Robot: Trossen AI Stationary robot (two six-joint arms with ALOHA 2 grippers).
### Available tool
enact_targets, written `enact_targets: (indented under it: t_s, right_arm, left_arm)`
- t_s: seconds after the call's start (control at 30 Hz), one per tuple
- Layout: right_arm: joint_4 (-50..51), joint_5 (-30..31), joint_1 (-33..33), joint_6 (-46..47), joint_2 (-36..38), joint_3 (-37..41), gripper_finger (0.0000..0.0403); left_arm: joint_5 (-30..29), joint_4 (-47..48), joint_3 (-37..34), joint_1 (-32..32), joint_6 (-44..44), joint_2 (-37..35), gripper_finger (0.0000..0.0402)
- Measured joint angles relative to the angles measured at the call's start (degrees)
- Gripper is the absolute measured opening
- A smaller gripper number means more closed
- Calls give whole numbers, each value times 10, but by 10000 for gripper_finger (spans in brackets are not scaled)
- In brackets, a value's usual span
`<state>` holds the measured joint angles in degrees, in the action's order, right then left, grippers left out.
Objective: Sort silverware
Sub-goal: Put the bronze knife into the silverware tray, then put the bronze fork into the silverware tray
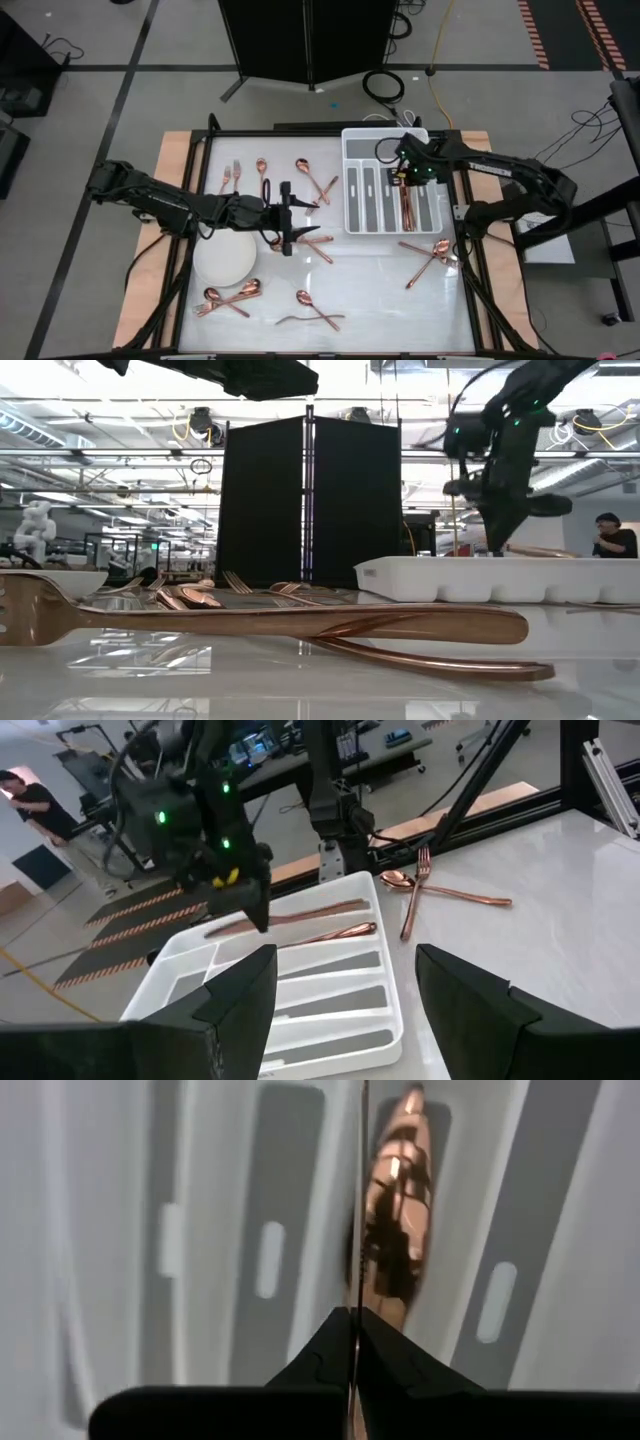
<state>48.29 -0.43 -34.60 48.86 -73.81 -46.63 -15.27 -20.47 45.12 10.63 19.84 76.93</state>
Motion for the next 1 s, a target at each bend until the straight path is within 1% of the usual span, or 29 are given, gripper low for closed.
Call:
enact_targets:
  t_s: [0.17, 0.27, 0.4, 0.5, 0.77, 0.9, 1.0]
  right_arm:
    - [-1, 2, -10, -8, -47, 0, 0]
    - [-2, 6, -11, -29, -73, 0, 3]
    - [-2, 29, -11, -27, -98, 0, 23]
    - [-4, 31, -12, -10, -108, 0, 46]
    - [0, 5, -25, -34, -99, 0, 116]
    - [1, -27, -30, -46, -71, 0, 131]
    - [6, -28, -30, -43, -44, -2, 131]
  left_arm:
    - [0, 0, 0, 0, 0, 0, 238]
    - [0, 0, 0, 0, 0, 0, 238]
    - [0, 0, 0, 0, 0, 0, 238]
    - [0, 0, 0, 0, 0, 0, 238]
    - [0, 0, 0, 0, 0, 0, 238]
    - [0, 0, 0, 0, 0, 0, 238]
    - [0, 0, 0, 0, 0, 0, 238]
